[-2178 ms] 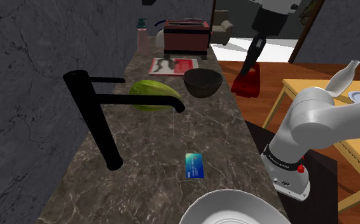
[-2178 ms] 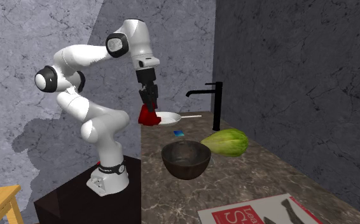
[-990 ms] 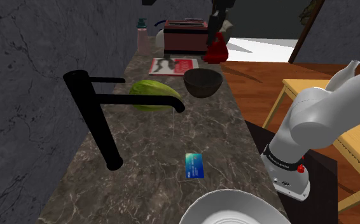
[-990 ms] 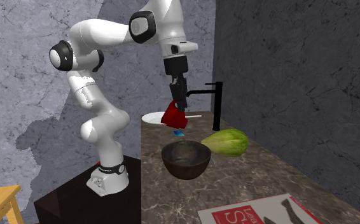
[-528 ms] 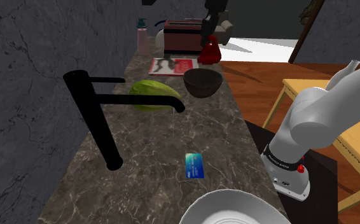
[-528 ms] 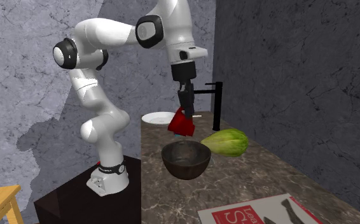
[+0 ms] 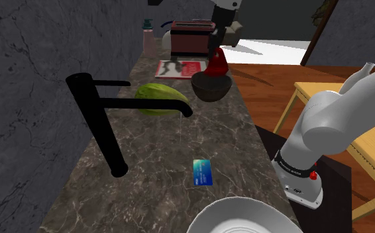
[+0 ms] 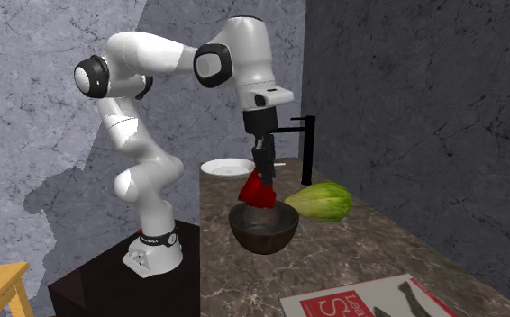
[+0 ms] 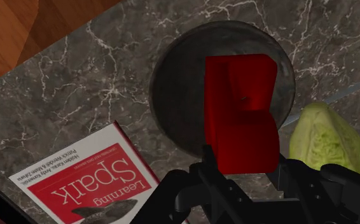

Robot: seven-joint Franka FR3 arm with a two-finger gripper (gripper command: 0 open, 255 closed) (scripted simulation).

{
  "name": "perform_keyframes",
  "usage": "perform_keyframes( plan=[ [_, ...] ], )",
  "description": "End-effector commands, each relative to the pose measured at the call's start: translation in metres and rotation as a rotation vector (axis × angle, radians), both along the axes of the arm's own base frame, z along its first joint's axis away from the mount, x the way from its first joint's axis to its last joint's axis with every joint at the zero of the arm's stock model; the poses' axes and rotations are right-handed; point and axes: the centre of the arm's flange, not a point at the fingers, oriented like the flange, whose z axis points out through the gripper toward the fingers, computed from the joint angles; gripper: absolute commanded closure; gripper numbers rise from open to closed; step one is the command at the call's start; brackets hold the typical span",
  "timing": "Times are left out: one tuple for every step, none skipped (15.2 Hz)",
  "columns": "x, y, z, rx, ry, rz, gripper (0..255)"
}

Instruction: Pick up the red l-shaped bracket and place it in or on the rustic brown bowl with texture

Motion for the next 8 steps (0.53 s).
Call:
perform_keyframes(
  plan=[
    [0.001,0.0,-0.012,0.0,-0.001,0.0,255],
    [0.001,0.0,-0.017,0.0,-0.001,0.0,255],
    [0.001,0.0,-0.022,0.0,-0.001,0.0,255],
    [0.001,0.0,-0.027,0.0,-0.001,0.0,255],
    [0.001,0.0,-0.033,0.0,-0.001,0.0,255],
    [0.001,0.0,-0.033,0.0,-0.001,0.0,255],
    [0.001,0.0,-0.033,0.0,-0.001,0.0,255],
    [0.001,0.0,-0.033,0.0,-0.001,0.0,255]
  ],
)
